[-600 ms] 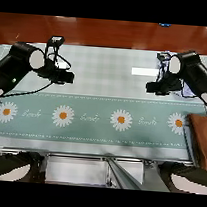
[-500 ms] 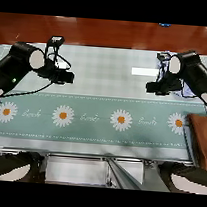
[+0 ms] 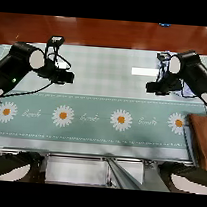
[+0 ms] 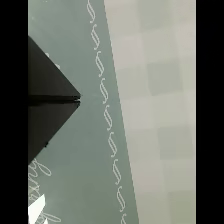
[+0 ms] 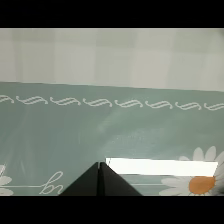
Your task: Fold the shirts.
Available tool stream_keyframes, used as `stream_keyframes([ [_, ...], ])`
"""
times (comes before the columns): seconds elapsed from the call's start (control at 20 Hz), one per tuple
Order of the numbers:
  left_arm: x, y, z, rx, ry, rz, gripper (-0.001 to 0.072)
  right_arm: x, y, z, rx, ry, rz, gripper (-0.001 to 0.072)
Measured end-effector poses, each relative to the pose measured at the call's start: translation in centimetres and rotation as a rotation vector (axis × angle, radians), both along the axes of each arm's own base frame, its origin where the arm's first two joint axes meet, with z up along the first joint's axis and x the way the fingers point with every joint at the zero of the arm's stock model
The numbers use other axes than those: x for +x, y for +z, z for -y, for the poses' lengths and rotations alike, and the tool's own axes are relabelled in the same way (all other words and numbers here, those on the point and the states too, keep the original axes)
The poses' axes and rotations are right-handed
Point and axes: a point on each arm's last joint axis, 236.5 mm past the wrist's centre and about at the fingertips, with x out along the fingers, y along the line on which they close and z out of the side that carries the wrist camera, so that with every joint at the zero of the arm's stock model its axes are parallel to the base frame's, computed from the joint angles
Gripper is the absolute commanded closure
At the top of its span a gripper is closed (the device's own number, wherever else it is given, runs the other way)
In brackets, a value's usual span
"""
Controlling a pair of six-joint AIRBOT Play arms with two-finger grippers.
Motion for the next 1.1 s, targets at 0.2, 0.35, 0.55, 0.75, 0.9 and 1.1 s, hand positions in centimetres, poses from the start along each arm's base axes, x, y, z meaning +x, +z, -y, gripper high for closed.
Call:
stream_keyframes([
  [0.2,0.0,0.0,0.0,0.0,0.0,0.0,0.0687,0.0,0.0,0.0,0.0,0.0,0.0,0.0685],
  [0.35,0.0,0.0,0.0,0.0,0.0,0.0,0.0687,0.7,0.1,-0.1,0.005,0.005,0.031,0.0685],
  [0.55,0.8,0.3,0.3,-0.013,-0.001,0.035,0.0686,3.0,0.5,-0.6,0.023,0.02,0.129,0.0683],
  [0.75,3.0,0.4,0.7,-0.03,-0.002,0.112,0.0205,6.3,1.6,0.3,-0.03,0.061,0.269,0.0297],
  [0.9,4.5,-0.1,-0.6,0.004,0.01,0.146,0.02,8.9,3.2,2.0,-0.119,0.111,0.383,0.03],
  [1.1,5.1,0.9,-3.4,0.014,0.085,0.177,0.0199,12.5,5.4,7.5,-0.207,0.055,0.512,0.0302],
])
